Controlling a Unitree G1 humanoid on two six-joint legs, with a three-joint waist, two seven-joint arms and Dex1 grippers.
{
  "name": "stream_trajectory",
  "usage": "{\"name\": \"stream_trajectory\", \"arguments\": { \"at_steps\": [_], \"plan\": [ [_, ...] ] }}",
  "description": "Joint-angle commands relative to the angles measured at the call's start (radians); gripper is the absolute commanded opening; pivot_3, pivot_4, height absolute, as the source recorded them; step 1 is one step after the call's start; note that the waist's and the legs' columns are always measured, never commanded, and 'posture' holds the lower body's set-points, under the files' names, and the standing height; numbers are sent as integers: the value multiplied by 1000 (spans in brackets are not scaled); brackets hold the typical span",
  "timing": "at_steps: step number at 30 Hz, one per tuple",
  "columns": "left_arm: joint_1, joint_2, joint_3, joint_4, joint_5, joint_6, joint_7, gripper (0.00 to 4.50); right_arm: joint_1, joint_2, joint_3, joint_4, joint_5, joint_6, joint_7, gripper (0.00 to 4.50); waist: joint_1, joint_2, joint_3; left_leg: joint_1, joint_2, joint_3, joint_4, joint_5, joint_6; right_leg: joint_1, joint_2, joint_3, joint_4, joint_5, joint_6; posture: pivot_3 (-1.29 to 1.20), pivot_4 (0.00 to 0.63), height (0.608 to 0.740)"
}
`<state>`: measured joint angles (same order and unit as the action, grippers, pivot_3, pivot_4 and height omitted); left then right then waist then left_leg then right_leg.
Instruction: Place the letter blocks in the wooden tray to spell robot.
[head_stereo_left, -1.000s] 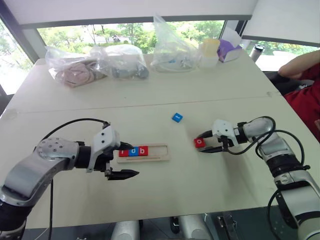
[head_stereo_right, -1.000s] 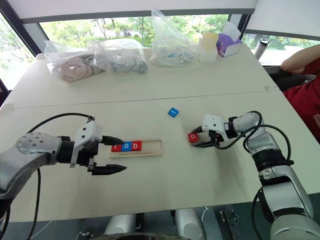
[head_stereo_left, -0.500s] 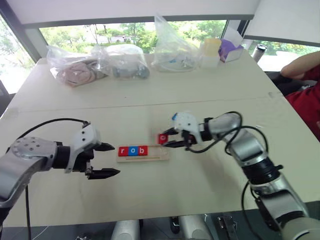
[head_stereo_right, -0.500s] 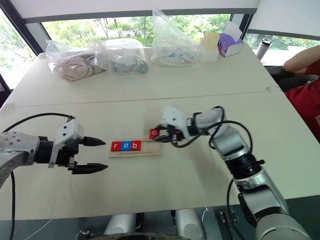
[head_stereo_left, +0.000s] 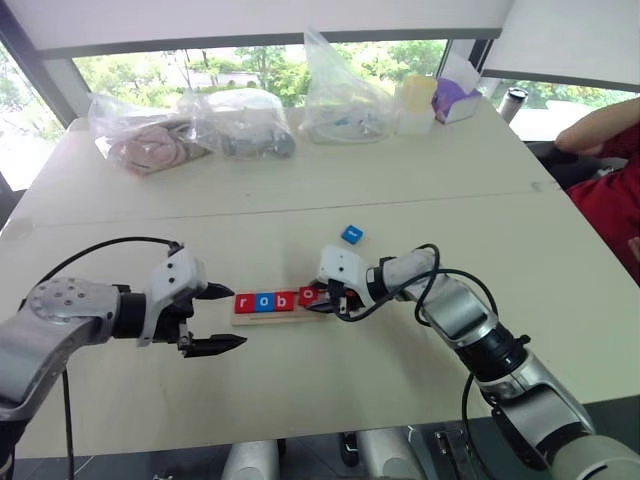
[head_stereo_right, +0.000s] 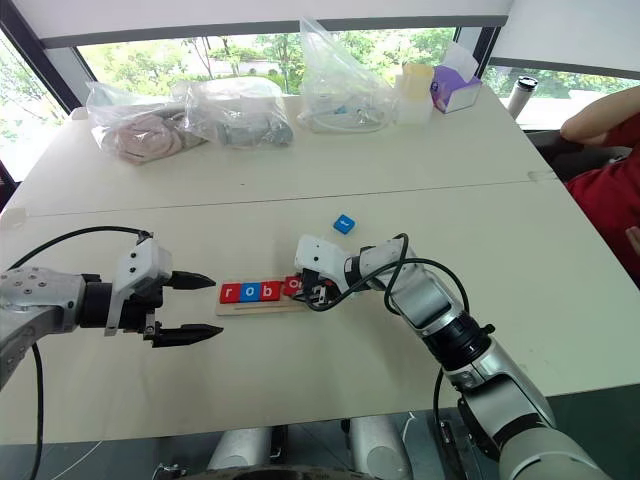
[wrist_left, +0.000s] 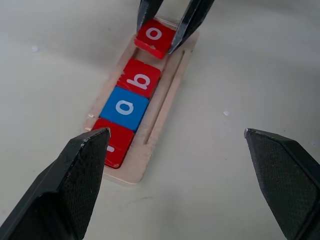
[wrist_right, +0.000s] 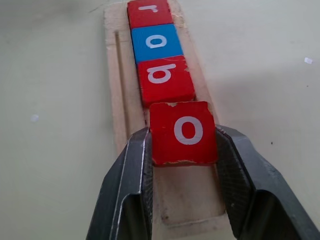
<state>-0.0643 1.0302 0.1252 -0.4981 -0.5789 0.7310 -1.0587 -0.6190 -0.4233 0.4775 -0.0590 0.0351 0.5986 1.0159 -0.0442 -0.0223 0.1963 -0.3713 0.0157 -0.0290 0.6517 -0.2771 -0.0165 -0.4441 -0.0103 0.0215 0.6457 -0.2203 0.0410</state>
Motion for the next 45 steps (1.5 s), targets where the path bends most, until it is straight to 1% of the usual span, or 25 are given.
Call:
{"name": "stream_trajectory", "arguments": {
  "at_steps": [1,18,19,20,23,24,30,34,38,45],
  "plan": [
    [1,-6,14,-31,-8,-4,15,4500,-31,17,7,5,-7,-27,-6,1155,0,0,0,0,0,0,0,0,0,0,0,0,0,0,0,0,150,740],
    [-15,-18,1,-22,-1,-10,34,4500,-24,27,22,-3,-7,-64,12,1155,0,0,0,0,0,0,0,0,0,0,0,0,0,0,0,0,150,740],
    [-17,-18,0,-21,0,-10,35,4500,-24,28,22,-2,-7,-66,12,2217,0,0,0,0,0,0,0,0,0,0,0,0,0,0,0,0,150,740],
    [-19,-18,-1,-21,0,-9,36,4500,-24,31,21,1,-9,-70,7,2627,0,0,0,0,0,0,0,0,0,0,0,0,0,0,0,0,150,740],
    [-23,-18,-4,-19,1,-10,38,4500,-26,36,18,11,-17,-84,-6,4206,0,0,0,0,0,0,0,0,0,0,0,0,0,0,0,0,150,740],
    [-24,-18,-4,-18,2,-10,39,4500,-27,37,17,13,-18,-85,-6,4411,0,0,0,0,0,0,0,0,0,0,0,0,0,0,0,0,150,740],
    [-28,-20,-9,-14,4,-13,43,4500,-50,30,-19,5,-4,-85,-6,4411,0,0,0,0,0,0,0,0,0,0,0,0,0,0,0,0,150,740],
    [-27,-21,-8,-11,4,-14,45,4500,-70,-2,-78,-25,40,-83,26,4411,0,0,0,0,0,0,0,0,0,0,0,0,0,0,0,0,150,740],
    [-35,-24,-16,-3,8,-19,44,4500,-9,-58,-33,-85,5,-178,51,4411,3,0,0,0,0,0,0,0,0,0,0,0,-1,0,0,0,150,740],
    [-48,-28,-28,8,14,-25,40,4500,29,-59,3,-100,-26,-217,37,4411,-1,0,0,0,0,0,0,0,0,0,0,0,0,0,0,0,150,740]
  ]
}}
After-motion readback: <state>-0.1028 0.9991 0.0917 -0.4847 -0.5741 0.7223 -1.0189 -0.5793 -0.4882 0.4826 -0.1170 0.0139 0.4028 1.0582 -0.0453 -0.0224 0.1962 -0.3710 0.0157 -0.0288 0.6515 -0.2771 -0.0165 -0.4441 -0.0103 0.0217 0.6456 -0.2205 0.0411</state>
